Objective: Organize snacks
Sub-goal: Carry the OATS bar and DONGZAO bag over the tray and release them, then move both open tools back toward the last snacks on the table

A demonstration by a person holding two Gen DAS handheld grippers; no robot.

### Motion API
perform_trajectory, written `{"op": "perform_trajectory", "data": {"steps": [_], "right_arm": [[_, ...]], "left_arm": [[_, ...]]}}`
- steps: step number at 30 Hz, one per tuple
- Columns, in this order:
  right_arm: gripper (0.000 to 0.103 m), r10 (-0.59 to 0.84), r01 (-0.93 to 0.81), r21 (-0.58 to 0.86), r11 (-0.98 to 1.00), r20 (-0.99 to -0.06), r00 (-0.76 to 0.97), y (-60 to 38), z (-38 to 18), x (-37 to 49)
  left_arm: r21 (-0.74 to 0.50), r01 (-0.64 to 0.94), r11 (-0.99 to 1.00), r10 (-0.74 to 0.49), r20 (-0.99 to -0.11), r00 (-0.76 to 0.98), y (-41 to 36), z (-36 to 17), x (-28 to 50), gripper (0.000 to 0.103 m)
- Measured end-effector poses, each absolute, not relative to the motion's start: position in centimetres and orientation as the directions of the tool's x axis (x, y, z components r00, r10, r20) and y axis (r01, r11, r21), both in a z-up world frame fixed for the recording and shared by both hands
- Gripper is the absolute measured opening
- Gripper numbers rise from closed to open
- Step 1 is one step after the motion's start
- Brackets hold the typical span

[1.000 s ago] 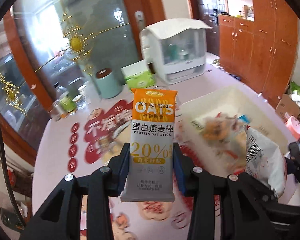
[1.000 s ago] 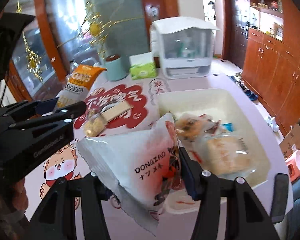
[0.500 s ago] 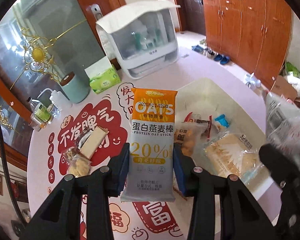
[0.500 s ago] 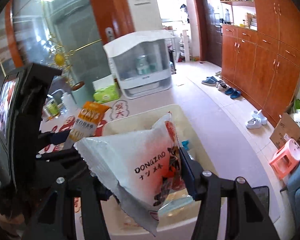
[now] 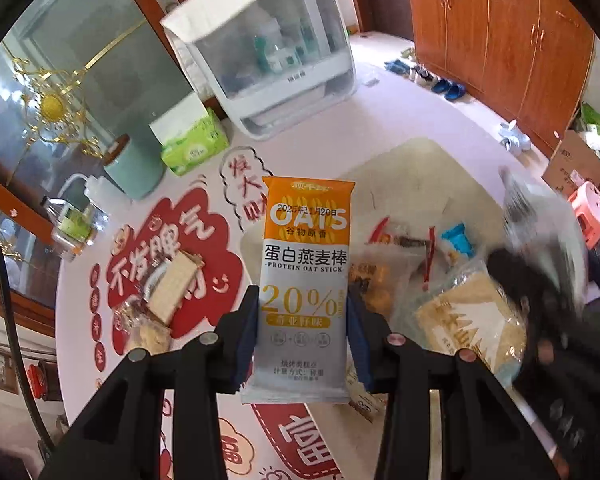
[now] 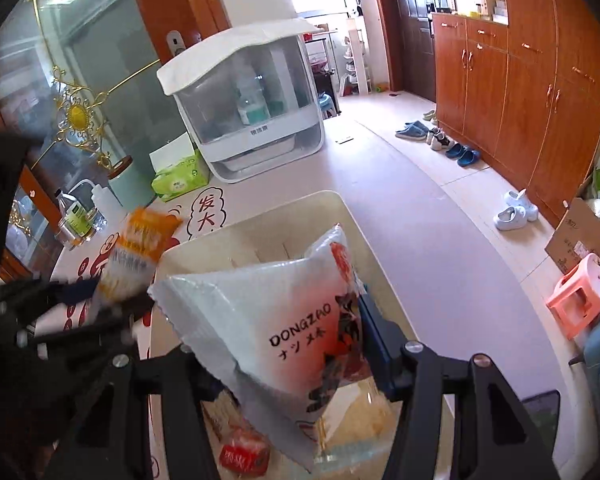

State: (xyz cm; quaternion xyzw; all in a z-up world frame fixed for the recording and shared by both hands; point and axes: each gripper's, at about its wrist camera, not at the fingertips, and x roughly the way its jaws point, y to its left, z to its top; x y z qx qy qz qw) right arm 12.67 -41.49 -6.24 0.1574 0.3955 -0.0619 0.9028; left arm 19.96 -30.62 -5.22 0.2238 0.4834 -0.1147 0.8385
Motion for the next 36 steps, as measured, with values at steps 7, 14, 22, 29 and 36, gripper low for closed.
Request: {"op": "perform_trajectory", "data": {"steps": [7,14,22,29,36], "right_arm": [[0.057,-0.003,0.237,0.219,0.946,-0.729,0.684,-42.0,-6.8,17.0],[0.064,0.020,0.200,0.211,0.957,-0.735,0.678,-41.6,-7.8,19.4],[0.072,0.065,0.172,0.241,0.955,-0.738,0.672,-40.4,-7.4,19.3],[0.072,0.092,0.162,0.277,0.947,-0.719,0.689,-39.9,-6.2,17.0],[0.072,0.113,0.131,0.285,0.950,-0.700,0.705,-38.5,-4.5,14.3]], "left_arm": [[0.237,0.442,0.865,0.017,-0.895,0.447,-31.2,-7.3,20.0,0.040],[0.184,0.460,0.869,-0.035,-0.903,0.427,-31.3,-7.3,19.5,0.084],[0.144,0.440,0.886,-0.047,-0.918,0.394,-30.4,-7.0,18.5,0.085],[0.166,0.398,0.902,-0.012,-0.913,0.409,-28.3,-6.3,16.5,0.085],[0.150,0.328,0.933,-0.018,-0.889,0.458,-25.4,-3.6,14.4,0.085]]}}
